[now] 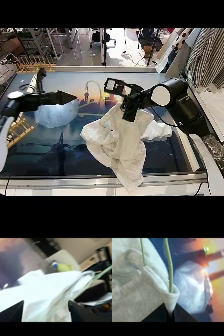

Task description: Fold the clothes and pants, and hang the long-sleeved shirts on hangers.

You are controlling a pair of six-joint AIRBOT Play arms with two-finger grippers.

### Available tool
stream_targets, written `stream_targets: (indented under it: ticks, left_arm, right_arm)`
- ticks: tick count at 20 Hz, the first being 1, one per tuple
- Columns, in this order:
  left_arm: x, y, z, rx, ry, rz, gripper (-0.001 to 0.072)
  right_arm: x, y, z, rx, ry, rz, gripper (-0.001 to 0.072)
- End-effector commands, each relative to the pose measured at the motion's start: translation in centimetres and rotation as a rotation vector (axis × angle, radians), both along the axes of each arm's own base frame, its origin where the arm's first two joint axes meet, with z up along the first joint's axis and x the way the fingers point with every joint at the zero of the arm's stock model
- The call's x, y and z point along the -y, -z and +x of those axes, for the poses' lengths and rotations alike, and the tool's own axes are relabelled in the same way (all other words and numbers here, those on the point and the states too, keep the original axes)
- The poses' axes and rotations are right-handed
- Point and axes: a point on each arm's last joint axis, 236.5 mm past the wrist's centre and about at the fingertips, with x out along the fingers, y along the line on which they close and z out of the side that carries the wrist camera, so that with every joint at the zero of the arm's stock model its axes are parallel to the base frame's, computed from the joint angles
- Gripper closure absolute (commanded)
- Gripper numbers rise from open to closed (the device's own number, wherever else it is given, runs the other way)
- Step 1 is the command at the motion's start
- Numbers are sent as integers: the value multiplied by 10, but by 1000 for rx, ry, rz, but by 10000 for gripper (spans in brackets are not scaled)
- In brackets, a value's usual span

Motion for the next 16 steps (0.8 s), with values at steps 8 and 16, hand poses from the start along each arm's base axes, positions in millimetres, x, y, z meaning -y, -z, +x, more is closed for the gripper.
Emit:
stream_targets:
  ticks: [8,16]
  left_arm:
    - [91,64,-37,-316,-97,338,159]
    - [222,22,-3,16,-370,219,160]
  right_arm:
    - [53,-79,55,220,505,187,683]
    - [58,-82,44,183,524,175,682]
